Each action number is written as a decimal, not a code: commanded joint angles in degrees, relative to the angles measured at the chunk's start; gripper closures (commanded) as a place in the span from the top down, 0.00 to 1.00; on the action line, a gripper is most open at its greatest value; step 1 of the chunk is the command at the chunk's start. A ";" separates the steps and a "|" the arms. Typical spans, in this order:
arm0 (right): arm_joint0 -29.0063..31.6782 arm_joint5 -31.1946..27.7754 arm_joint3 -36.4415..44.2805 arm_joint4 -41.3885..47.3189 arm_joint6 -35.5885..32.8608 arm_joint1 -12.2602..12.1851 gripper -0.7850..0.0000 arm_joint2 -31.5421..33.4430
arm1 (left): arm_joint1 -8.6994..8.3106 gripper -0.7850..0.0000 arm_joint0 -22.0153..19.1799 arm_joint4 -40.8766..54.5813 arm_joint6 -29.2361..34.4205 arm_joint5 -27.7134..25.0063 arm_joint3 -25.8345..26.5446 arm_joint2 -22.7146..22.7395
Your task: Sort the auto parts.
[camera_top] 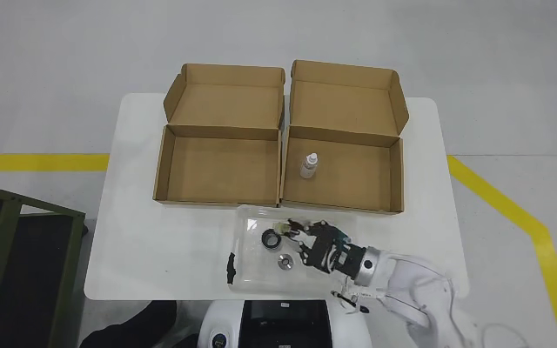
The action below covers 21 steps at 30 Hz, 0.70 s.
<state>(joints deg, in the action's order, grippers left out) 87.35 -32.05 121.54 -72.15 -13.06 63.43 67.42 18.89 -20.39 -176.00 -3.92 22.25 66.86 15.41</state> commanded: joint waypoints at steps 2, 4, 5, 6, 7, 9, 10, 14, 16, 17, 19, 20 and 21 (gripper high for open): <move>-0.89 -0.47 0.58 2.67 2.98 0.08 0.00 0.58 | 0.00 1.00 0.00 0.00 0.00 0.00 0.00 0.00; -1.25 -0.98 1.23 4.09 4.93 0.09 0.00 1.12 | 0.00 1.00 0.00 0.00 0.00 0.00 0.00 0.00; -1.44 -1.30 1.63 4.59 5.88 0.09 0.00 1.40 | 0.00 1.00 0.00 0.00 0.00 0.00 0.00 0.00; -1.59 -1.56 2.03 5.06 6.82 0.09 0.00 1.67 | 0.00 1.00 0.00 0.00 0.00 0.00 0.00 0.00; -1.70 -1.88 2.39 5.64 7.80 0.09 0.00 1.90 | 0.00 1.00 0.00 0.00 0.00 0.00 0.00 0.00; -1.97 -2.60 2.93 6.88 9.35 0.09 0.00 2.33 | 0.00 1.00 0.00 0.00 0.00 0.00 0.00 0.00; -2.12 -2.79 3.25 7.52 10.17 0.10 0.00 2.57 | 0.00 1.00 0.00 0.00 0.00 0.00 0.00 0.00; -2.60 -3.33 4.50 9.23 13.19 0.13 0.00 3.53 | 0.00 1.00 0.00 0.00 0.00 0.00 0.00 0.00; -2.83 -3.53 5.05 9.88 14.91 0.17 0.00 3.95 | 0.00 1.00 0.00 0.00 0.00 0.00 0.00 0.00; -2.97 -3.50 5.28 10.14 15.81 0.20 0.00 4.18 | 0.00 1.00 0.00 0.00 0.00 0.00 0.00 0.00; -3.24 -3.21 5.63 10.81 17.91 0.29 0.00 4.62 | 0.00 1.00 0.00 0.00 0.00 0.00 0.00 0.00; -3.31 -2.51 5.75 11.01 19.20 0.36 0.00 4.92 | 0.00 1.00 0.00 0.00 0.00 0.00 0.00 0.00; -3.21 -1.72 5.75 10.82 20.40 0.44 0.00 5.03 | 0.00 1.00 0.00 0.00 0.00 0.00 0.00 0.00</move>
<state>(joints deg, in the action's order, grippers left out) 84.07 -34.69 127.28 -61.20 5.90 63.79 72.27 18.89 -20.39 -176.00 -3.92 22.25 66.86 15.41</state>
